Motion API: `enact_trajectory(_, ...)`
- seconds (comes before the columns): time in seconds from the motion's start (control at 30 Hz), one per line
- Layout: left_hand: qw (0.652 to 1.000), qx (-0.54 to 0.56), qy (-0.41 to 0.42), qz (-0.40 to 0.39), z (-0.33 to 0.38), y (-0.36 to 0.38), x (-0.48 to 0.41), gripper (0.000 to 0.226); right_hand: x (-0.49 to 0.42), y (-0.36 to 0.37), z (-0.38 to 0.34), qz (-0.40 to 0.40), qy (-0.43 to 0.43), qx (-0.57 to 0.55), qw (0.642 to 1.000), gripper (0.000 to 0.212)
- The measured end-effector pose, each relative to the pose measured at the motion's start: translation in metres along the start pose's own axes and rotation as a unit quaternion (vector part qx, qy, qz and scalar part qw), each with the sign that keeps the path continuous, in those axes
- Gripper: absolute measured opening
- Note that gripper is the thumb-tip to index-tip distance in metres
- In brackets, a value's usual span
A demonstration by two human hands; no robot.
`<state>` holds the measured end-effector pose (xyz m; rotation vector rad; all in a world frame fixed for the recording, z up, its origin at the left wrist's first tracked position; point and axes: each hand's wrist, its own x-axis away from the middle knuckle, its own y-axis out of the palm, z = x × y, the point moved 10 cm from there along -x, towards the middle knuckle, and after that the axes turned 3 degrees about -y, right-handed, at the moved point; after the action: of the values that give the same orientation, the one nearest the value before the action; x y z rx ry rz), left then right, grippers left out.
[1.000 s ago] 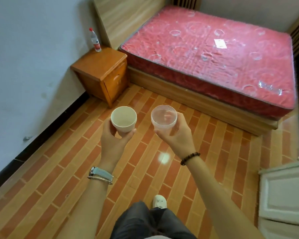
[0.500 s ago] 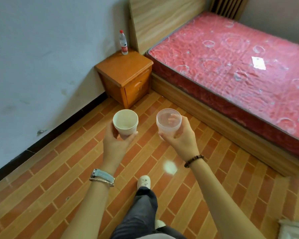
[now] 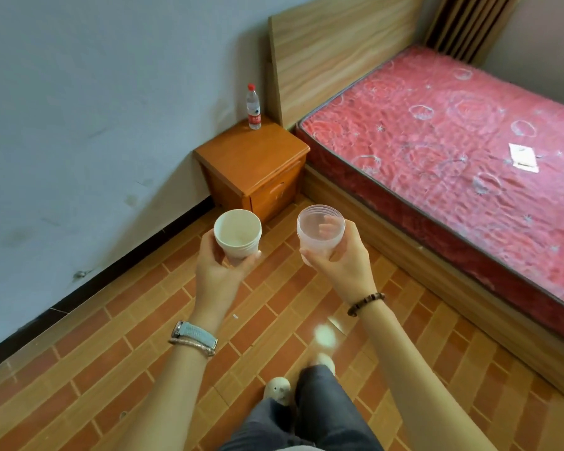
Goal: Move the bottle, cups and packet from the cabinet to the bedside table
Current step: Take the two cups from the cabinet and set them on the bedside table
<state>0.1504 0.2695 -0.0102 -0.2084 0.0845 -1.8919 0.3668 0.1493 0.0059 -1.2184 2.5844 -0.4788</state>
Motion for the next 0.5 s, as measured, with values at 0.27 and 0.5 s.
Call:
enact_trajectory(0.27, 0.999, -0.012, -0.018, 0.040, -0.002, 0.038, -0.090, 0.065, -0.113, 0.009, 0.019, -0.034, -0.013, -0.009, 0.999, 0.060)
enact_trajectory(0.5, 0.995, -0.006, -0.020, 0.098, 0.018, 0.072, -0.185, 0.066, -0.234, 0.002, 0.021, -0.083, -0.034, -0.013, 0.996, 0.060)
